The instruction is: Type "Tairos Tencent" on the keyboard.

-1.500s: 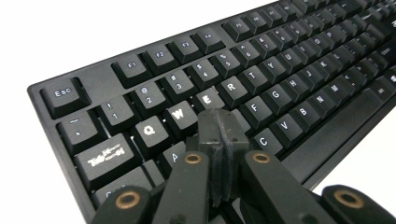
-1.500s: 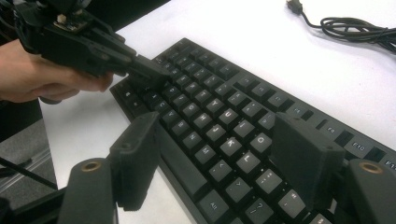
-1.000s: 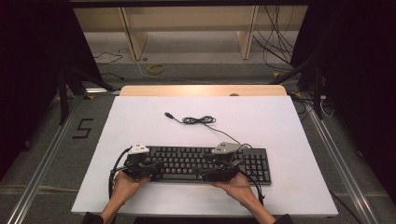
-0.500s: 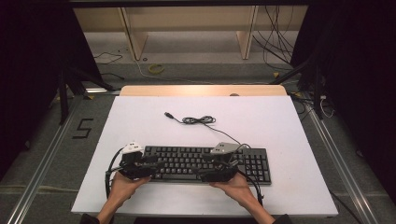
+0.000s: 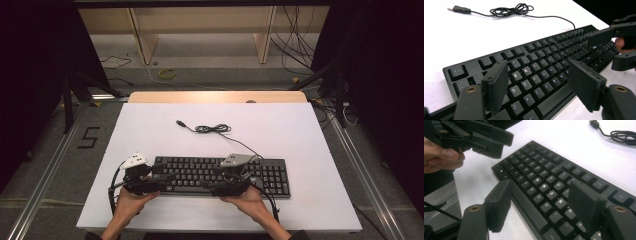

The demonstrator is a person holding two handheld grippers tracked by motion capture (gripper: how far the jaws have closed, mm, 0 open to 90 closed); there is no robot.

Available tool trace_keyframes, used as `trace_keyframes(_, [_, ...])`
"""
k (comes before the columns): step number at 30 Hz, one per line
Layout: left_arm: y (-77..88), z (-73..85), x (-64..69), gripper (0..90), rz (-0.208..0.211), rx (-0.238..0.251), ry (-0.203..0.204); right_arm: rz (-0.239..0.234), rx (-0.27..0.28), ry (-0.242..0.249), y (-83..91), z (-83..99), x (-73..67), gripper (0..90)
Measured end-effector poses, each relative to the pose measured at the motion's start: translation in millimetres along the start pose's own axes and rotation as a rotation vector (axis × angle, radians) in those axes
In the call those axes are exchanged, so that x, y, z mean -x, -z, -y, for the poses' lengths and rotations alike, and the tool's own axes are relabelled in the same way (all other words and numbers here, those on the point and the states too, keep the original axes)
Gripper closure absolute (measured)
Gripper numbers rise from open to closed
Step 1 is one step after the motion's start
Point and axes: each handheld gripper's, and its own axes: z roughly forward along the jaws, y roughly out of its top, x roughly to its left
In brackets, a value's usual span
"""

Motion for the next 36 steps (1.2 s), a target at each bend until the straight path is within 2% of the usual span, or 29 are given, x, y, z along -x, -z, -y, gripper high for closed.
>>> trace_keyframes(11, [2.7,1.1,3.8,27.3,0.003,0.024,-0.005,-0.027,-0.025,0.017,-9.2,-0.8,-6.8,44.6])
trace_keyframes(28, [7.7,5.3,5.8,25.6,0.013,0.020,-0.002,-0.038,-0.071,0.046,-24.8,0.9,-14.7,68.6])
trace_keyframes(36, [10.2,6.9,5.4,25.5,0.013,0.022,-0.001,-0.021,-0.104,0.055,-32.7,3.3,-15.3,80.7])
